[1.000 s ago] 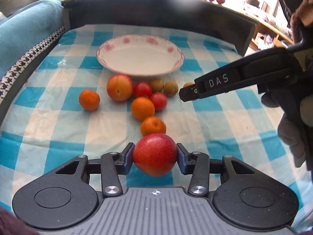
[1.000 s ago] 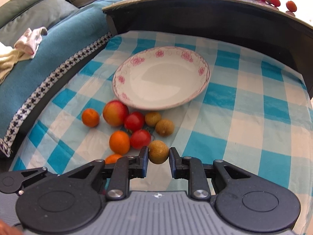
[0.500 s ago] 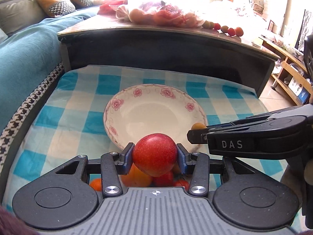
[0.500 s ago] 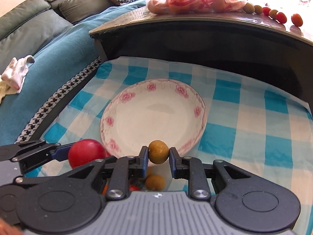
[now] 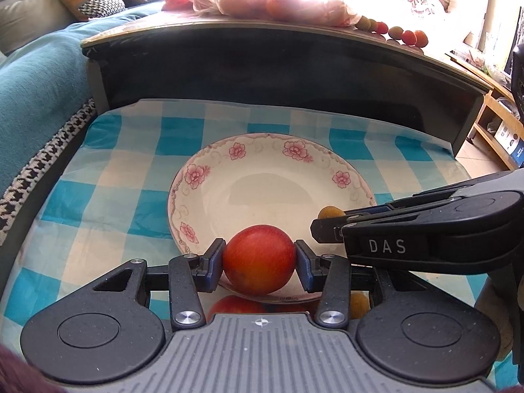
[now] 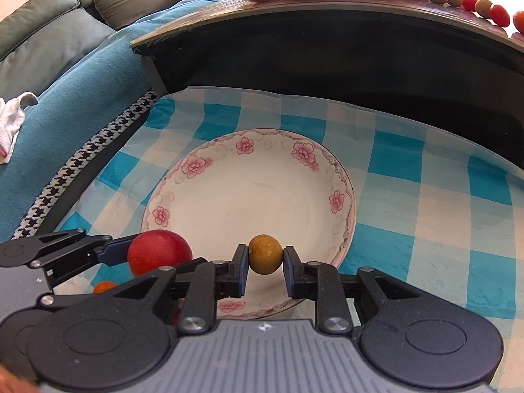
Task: Organize fruits
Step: 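Open the left tool dropping the apple in the plate while the right tool releases the brown fruit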
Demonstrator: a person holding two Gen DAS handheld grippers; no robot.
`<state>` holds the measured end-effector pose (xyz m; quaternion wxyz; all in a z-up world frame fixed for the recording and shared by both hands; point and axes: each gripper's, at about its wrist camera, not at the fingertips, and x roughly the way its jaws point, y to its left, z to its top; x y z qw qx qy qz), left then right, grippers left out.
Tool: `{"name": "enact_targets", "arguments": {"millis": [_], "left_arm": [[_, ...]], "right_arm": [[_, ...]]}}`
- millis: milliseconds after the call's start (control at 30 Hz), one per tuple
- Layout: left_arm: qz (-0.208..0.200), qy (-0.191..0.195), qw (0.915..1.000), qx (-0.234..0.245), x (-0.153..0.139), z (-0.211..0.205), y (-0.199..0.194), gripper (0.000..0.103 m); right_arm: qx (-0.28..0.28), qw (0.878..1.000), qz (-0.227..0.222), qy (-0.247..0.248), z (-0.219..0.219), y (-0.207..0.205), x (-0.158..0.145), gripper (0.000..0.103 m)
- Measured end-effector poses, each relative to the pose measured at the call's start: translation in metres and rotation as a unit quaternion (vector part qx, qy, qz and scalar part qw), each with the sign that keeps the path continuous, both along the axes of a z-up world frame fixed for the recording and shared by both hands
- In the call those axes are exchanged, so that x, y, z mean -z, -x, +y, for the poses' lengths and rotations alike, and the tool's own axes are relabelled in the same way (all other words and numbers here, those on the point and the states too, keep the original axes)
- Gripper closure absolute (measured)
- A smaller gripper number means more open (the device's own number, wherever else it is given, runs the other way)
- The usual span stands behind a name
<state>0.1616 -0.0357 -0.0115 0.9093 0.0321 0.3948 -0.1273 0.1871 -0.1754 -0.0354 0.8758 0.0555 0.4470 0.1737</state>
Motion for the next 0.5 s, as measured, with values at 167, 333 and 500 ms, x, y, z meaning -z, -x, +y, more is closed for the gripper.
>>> {"name": "enact_targets", "arguments": {"millis": [167,333,500], "left_arm": [[-0.011,-0.005,0.9999,0.001,-0.003,-0.002,-0.001,0.049],[-0.012,0.000,0.9999,-0.008,-0.008,0.003,-0.001,0.048],[-0.020,0.007,0.9997,-0.015,-0.017,0.008,0.001,0.048]], "right_arm": [[0.008,1.000,0.000,-0.007,-0.004,-0.002,-0.001,0.067],[0.012,1.000,-0.004,-0.010,-0.005,-0.002,-0.006,0.067],[0.021,1.000,-0.012,-0.018,-0.009,-0.001,-0.015,0.066]]}}
